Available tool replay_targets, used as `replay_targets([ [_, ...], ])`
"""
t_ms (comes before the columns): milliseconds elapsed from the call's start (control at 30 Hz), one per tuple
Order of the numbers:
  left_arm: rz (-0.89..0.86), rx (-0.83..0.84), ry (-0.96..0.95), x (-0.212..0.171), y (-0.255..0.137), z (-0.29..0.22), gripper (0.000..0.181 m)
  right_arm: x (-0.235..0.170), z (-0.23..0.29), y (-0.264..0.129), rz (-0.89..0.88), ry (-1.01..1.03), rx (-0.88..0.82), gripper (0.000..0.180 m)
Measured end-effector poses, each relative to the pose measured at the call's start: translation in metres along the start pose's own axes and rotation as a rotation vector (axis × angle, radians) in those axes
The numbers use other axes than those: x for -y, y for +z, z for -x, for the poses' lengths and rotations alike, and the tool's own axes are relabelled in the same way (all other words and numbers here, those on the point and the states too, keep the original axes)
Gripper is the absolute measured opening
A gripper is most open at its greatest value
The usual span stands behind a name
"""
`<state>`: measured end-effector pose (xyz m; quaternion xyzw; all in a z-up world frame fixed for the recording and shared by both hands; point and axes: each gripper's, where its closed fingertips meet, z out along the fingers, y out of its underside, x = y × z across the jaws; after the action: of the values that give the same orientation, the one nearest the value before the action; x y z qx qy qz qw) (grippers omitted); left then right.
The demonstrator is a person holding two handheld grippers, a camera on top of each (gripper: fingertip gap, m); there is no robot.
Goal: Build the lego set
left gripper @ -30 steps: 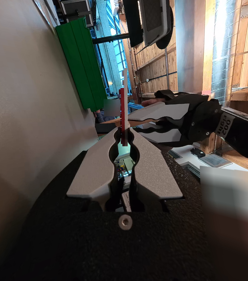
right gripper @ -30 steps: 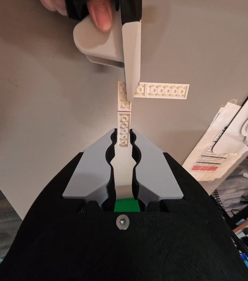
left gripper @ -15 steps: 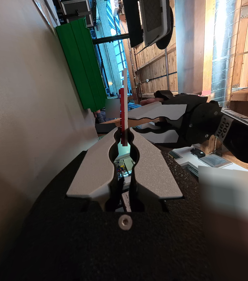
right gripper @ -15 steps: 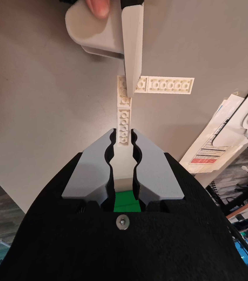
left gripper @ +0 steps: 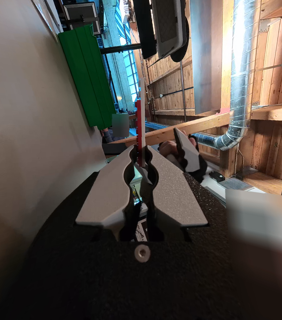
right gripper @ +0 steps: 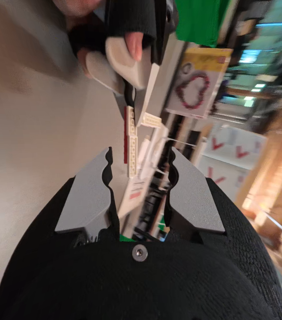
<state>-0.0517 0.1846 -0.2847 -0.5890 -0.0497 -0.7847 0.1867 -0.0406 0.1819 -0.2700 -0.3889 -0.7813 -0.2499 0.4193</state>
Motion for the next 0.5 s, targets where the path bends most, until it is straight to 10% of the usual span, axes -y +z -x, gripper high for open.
replay_targets([
  [33, 0.000, -0.004, -0.002, 0.000, 0.000, 0.000, 0.006, -0.004, -0.002, 0.001, 0.024, -0.036, -0.089, 0.063],
  [500, 0.000, -0.006, -0.008, 0.000, 0.001, -0.001, 0.006, -0.008, 0.002, 0.021, 0.120, -0.343, -0.561, 0.017],
])
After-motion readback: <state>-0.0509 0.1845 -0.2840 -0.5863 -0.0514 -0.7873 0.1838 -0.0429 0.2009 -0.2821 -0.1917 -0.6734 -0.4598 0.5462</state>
